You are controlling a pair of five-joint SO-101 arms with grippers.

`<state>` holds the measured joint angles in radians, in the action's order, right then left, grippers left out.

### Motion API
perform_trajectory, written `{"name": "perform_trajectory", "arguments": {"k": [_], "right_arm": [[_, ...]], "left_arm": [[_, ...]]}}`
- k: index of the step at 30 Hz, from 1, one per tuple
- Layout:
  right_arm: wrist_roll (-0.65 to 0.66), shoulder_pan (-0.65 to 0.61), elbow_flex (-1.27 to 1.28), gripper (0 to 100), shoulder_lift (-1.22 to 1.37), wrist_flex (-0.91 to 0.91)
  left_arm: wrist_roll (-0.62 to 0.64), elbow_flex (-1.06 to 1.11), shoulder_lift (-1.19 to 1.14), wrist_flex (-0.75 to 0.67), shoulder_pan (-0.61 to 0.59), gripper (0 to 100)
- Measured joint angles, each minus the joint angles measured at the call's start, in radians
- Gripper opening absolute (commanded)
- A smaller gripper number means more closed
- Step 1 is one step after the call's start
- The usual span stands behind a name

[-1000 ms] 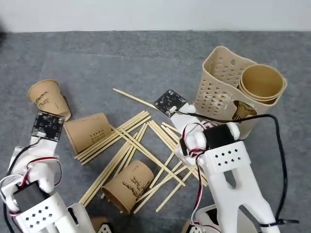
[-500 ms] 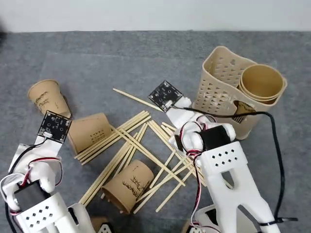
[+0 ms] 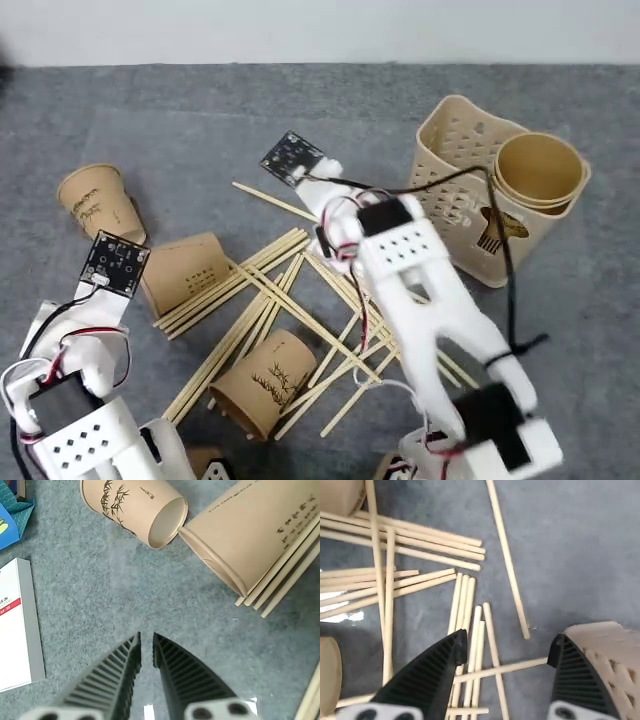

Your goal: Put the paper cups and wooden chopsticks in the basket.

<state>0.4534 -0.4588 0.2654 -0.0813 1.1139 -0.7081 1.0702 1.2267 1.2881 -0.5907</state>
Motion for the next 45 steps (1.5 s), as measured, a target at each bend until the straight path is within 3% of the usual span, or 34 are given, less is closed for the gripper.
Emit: {"name": "perform_trajectory", "arguments": {"k": [13,18,24,31,39,45], "right_arm": [[-0.017,-0.023,-0.112,27.7,0.069,0.479],[0.040,0.011,-0.117,27.7,0.051,0.623],[0.124,0.157,-0.117,27.7,0.000,0.634],[0.144,0.160,-0.117,27.7,0.000,0.634],[0.127,0.091,-0.117,27.7,0.000,0.632],[0.077,0.094,-0.117,27.7,0.000,0.605]], "left_arm": [[0.005,0.000,0.000,0.000,0.000,5],[0.005,0.000,0.000,0.000,-0.002,5],[0.005,0.000,0.000,0.000,0.002,5],[-0.005,0.000,0.000,-0.005,0.000,5],[-0.167,0.000,0.000,-0.054,0.000,5],[-0.359,0.000,-0.014,-0.129,0.000,6]]}}
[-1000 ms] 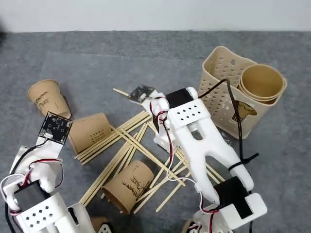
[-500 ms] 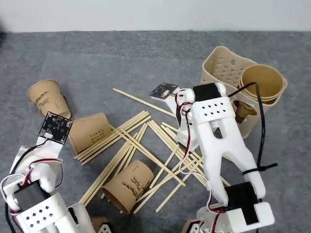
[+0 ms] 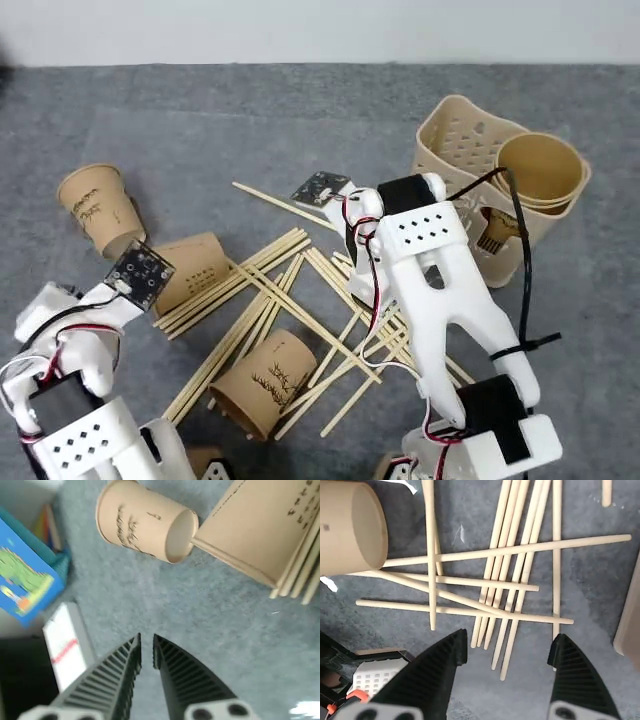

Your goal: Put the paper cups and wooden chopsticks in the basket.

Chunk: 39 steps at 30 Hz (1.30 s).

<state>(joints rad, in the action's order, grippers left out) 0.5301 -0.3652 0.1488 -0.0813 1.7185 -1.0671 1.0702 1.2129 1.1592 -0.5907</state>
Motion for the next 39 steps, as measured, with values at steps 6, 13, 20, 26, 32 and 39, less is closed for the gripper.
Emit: {"name": "perform_trajectory", "arguments": {"k": [6,13,20,26,32,39], "right_arm": [[-0.005,-0.005,0.000,27.7,0.000,0.000],[-0.005,-0.005,0.000,27.7,0.000,-0.008],[-0.005,-0.005,0.000,27.7,0.000,-0.028],[-0.005,-0.005,0.000,27.7,0.000,-0.035],[-0.005,-0.005,0.000,27.7,0.000,-0.035],[-0.005,-0.005,0.000,27.7,0.000,-0.035]], "left_arm": [[-0.161,-0.127,-0.233,-0.069,-0.018,15],[-0.262,-0.445,-0.640,0.009,-0.017,18],[-0.311,-0.555,-0.882,0.009,0.061,18],[-0.311,-0.522,-0.902,-0.064,0.161,18],[-0.311,-0.336,-0.902,-0.281,0.249,18],[-0.305,-0.235,-0.902,-0.373,0.296,11]]}}
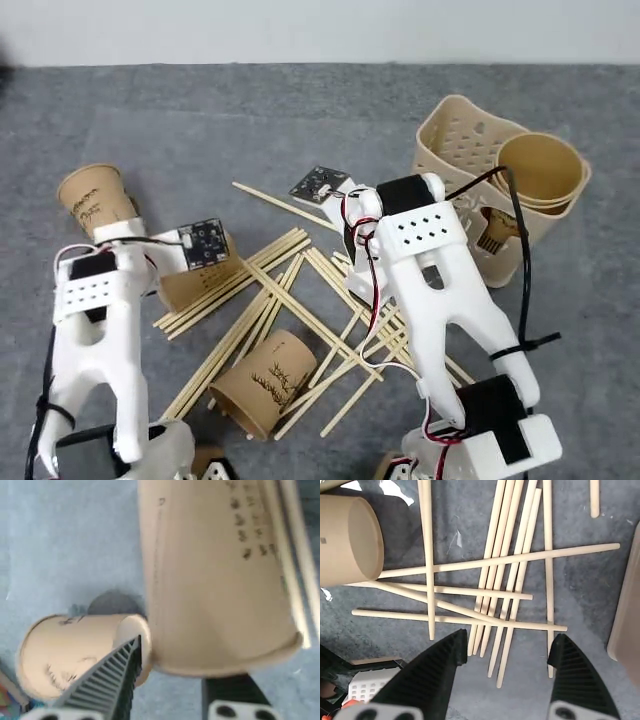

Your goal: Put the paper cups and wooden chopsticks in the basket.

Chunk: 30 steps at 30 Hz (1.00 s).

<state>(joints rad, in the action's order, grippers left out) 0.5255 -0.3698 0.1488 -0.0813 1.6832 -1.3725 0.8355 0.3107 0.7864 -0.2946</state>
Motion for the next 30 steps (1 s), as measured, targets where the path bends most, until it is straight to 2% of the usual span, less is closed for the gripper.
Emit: {"name": "perform_trajectory", "arguments": {"k": [4,7,15,20,26,30], "right_arm": [[0.000,0.000,0.000,27.7,0.000,0.000],[0.000,0.000,0.000,27.7,0.000,0.000],[0.000,0.002,0.000,27.7,0.000,0.000],[0.000,0.002,0.000,27.7,0.000,0.002],[0.000,0.002,-0.078,27.7,0.000,0.068],[0.000,0.072,-0.124,27.7,-0.041,0.068]], "left_arm": [[0.003,0.023,0.000,-0.005,0.041,3],[0.029,0.031,0.000,-0.005,0.074,1],[0.221,0.028,0.000,-0.012,0.118,1],[0.361,-0.046,0.000,-0.006,0.121,1],[0.537,-0.203,0.000,0.132,0.150,1],[0.651,-0.359,0.000,0.281,0.178,1]]}}
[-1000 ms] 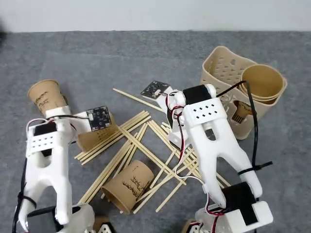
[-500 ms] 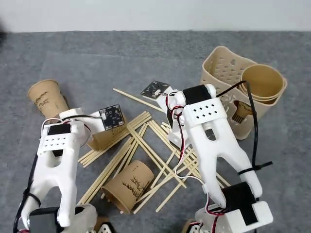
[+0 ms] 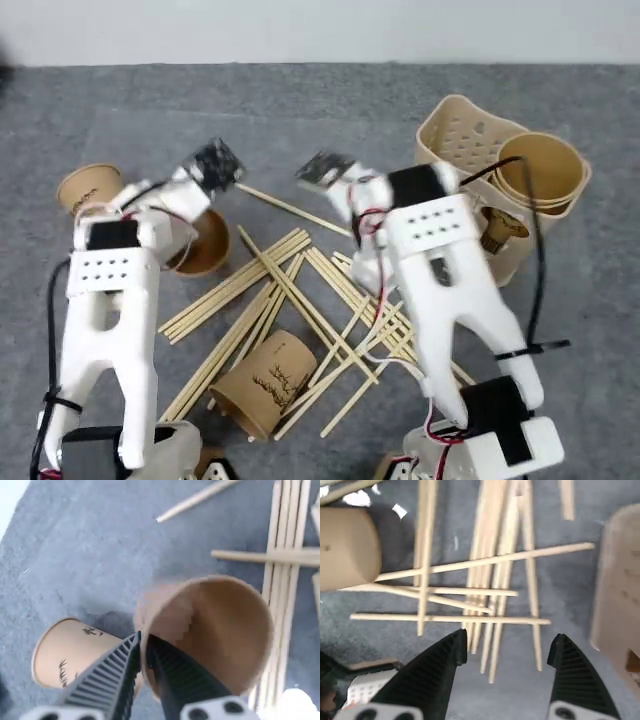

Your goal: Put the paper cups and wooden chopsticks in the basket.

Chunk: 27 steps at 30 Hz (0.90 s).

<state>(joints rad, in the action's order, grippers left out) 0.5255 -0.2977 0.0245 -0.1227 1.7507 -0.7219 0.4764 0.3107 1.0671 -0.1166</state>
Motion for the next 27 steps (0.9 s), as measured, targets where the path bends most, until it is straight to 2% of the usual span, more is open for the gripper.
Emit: {"name": "perform_trajectory", "arguments": {"k": [7,11,15,20,27], "right_arm": [[0.000,0.137,0.000,27.7,-0.245,0.002],[0.015,0.242,0.000,27.7,-0.422,0.002],[0.051,0.404,0.000,27.7,-0.575,0.002],[0.057,0.614,0.000,27.7,-0.706,0.002],[0.057,0.842,-0.003,27.7,-0.813,0.002]], "left_arm": [[0.183,-0.305,0.000,0.269,0.092,1],[0.282,-0.468,0.000,0.362,0.164,1],[0.368,-0.624,0.000,0.414,0.256,1],[0.505,-0.749,-0.002,0.400,0.391,1],[0.666,-0.779,-0.037,0.195,0.569,1]]}}
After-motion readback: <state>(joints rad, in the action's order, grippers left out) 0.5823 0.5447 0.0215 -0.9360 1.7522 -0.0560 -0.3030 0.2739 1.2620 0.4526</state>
